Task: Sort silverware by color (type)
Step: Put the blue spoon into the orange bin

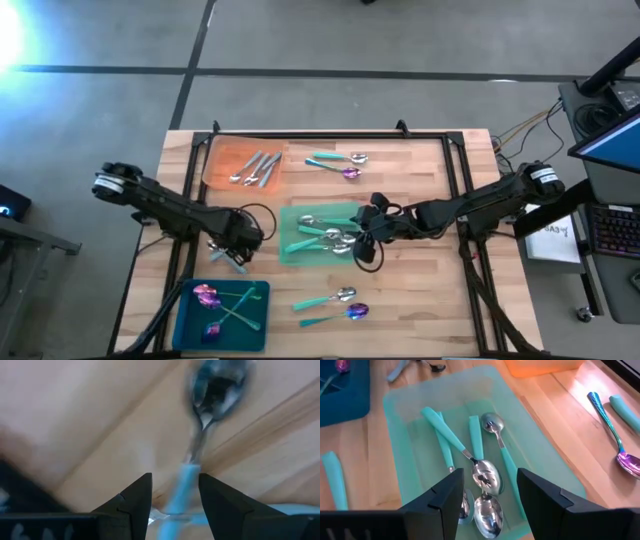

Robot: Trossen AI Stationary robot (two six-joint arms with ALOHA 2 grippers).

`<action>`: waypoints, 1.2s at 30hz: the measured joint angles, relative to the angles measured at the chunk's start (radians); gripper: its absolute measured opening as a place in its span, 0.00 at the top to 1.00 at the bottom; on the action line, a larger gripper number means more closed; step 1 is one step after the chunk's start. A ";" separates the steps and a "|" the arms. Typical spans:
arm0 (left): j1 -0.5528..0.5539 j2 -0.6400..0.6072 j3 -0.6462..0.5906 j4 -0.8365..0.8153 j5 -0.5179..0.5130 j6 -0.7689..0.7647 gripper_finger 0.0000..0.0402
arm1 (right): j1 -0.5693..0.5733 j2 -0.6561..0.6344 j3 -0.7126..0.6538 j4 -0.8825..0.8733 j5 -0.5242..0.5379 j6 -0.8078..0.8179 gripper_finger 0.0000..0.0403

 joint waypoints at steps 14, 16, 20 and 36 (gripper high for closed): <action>-0.006 0.070 -0.001 0.051 0.024 0.032 0.75 | 0.000 0.000 0.000 -0.030 0.000 0.003 0.56; -0.006 0.070 -0.002 0.060 0.028 0.033 0.84 | 0.000 0.000 0.000 -0.031 0.000 0.003 0.56; -0.006 0.069 -0.002 0.064 0.030 0.021 0.96 | 0.000 0.000 0.000 -0.031 0.000 0.004 0.56; -0.004 0.007 0.091 0.078 -0.478 -0.009 0.98 | 0.000 0.000 0.000 -0.027 0.000 0.026 0.56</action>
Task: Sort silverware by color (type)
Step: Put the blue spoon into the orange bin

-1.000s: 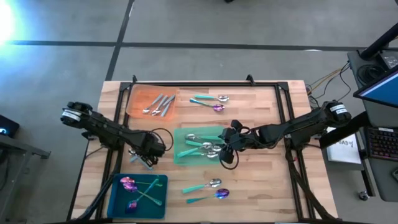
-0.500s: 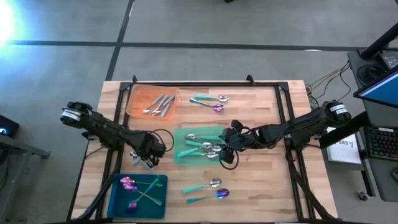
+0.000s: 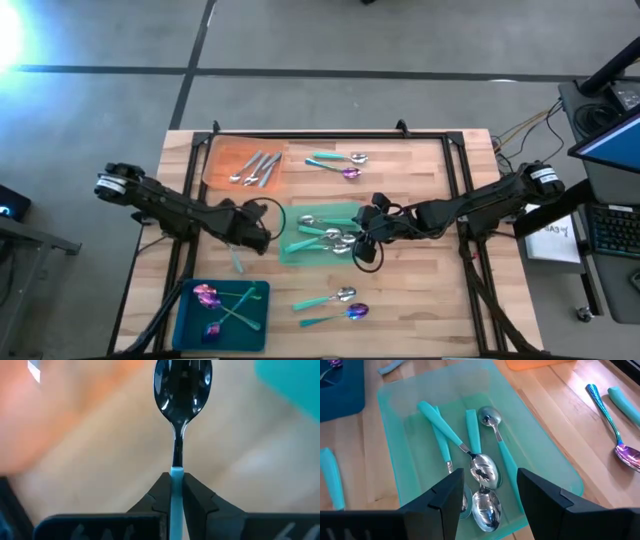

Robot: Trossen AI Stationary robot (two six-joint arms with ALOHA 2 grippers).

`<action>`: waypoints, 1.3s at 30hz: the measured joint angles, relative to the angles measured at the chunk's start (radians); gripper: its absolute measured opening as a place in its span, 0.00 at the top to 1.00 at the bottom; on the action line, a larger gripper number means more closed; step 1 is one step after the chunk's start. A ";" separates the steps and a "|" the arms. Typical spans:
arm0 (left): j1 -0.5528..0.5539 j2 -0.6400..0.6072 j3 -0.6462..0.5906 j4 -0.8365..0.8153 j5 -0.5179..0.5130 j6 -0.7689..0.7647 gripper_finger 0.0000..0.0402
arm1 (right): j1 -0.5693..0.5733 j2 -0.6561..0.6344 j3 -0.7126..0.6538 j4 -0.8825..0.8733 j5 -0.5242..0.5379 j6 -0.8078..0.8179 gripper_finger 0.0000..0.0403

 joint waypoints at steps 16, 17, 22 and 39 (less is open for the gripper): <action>-0.002 -0.026 0.006 0.276 -0.390 -0.016 0.98 | 0.000 0.000 0.000 0.003 0.000 0.031 0.56; -0.002 -0.027 0.006 0.287 -0.412 -0.020 0.98 | 0.000 0.000 0.000 0.004 0.000 0.032 0.56; -0.002 -0.039 0.006 0.387 -0.484 -0.017 0.98 | -0.001 0.003 0.000 0.047 0.011 0.043 0.56; 0.227 -0.133 0.006 0.468 -0.592 0.165 0.98 | -0.001 0.054 -0.001 0.149 0.053 0.049 0.56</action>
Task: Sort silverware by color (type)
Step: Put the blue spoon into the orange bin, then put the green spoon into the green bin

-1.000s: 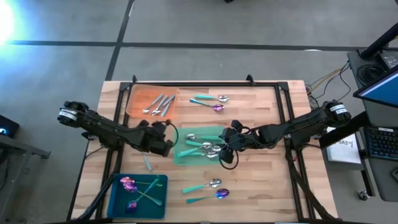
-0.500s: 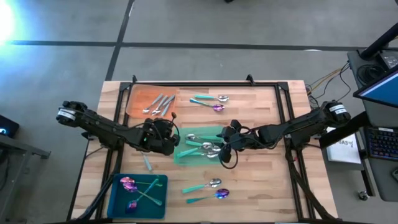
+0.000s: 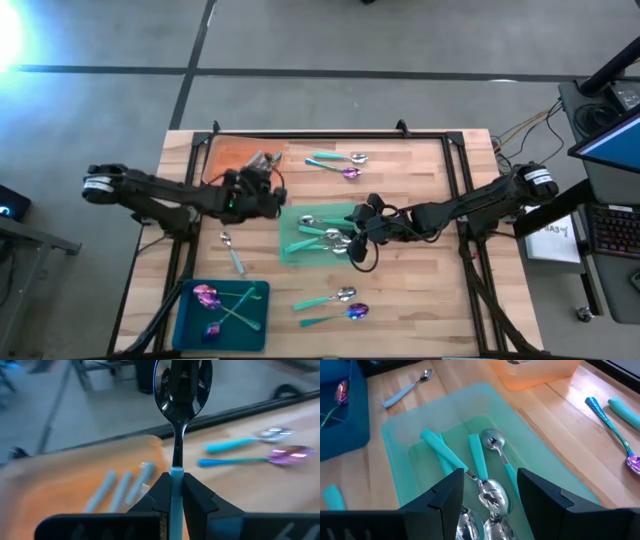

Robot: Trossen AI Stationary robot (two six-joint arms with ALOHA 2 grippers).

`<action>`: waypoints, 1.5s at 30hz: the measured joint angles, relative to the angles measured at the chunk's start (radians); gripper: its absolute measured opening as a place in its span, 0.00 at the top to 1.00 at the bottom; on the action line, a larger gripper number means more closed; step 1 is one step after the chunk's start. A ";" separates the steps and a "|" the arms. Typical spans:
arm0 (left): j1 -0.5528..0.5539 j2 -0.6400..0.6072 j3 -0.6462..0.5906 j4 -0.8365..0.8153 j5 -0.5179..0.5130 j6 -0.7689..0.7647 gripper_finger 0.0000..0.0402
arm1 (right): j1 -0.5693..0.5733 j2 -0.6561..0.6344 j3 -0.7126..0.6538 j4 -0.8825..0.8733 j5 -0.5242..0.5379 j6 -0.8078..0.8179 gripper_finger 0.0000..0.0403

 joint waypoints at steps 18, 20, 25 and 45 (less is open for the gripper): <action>0.390 0.031 -0.001 -0.025 0.217 0.401 0.95 | 0.000 0.000 0.000 -0.032 0.000 -0.012 0.56; 0.394 0.038 -0.001 -0.037 0.224 0.401 0.93 | 0.000 0.000 0.000 -0.051 0.000 -0.018 0.56; 0.394 0.042 -0.001 -0.036 0.224 0.421 0.83 | -0.011 0.000 0.000 -0.087 0.000 -0.033 0.56; 0.240 0.038 -0.002 0.353 0.590 0.439 0.60 | -0.416 0.008 0.116 -0.289 -0.068 -0.454 0.56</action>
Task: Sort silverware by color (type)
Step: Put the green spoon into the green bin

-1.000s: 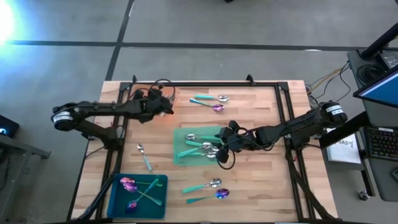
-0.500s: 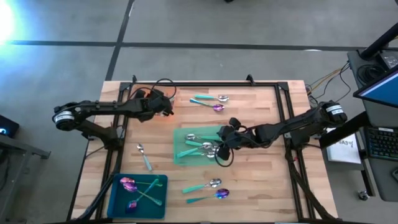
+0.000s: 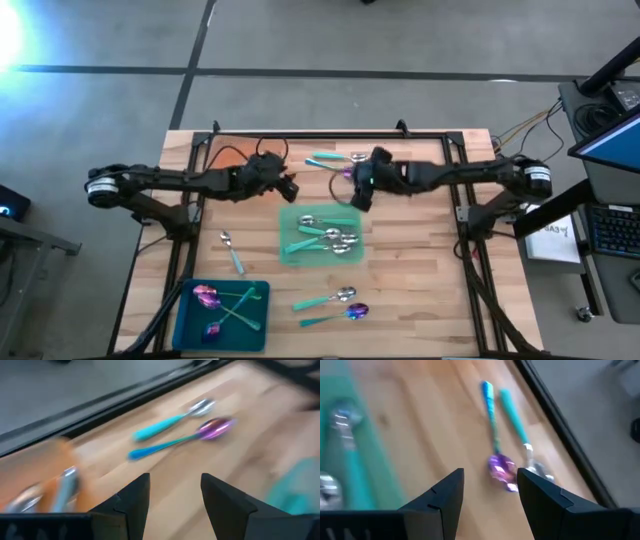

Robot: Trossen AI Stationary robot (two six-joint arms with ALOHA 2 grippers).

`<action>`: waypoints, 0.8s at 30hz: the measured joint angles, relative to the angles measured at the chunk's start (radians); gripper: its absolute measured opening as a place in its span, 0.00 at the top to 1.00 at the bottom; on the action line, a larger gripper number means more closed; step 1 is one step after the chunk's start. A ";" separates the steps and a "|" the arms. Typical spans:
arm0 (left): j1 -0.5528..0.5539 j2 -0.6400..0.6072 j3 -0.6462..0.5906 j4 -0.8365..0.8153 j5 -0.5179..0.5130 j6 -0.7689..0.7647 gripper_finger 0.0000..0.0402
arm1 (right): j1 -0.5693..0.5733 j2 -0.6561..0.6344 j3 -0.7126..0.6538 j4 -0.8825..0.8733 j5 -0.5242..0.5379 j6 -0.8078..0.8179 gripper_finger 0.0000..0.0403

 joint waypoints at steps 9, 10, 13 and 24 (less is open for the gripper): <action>-0.168 0.000 0.006 0.242 -0.001 -0.016 0.61 | -0.218 0.029 0.002 0.047 -0.315 -0.213 0.56; -0.185 0.000 0.006 0.264 -0.002 -0.010 0.61 | -0.230 0.039 0.002 0.065 -0.327 -0.226 0.56; -0.234 0.000 0.006 0.314 -0.036 0.008 0.61 | -0.260 0.077 0.002 0.112 -0.333 -0.263 0.56; -0.303 -0.001 0.006 0.384 -0.108 0.056 0.61 | -0.355 0.296 0.095 0.162 -0.325 -0.317 0.56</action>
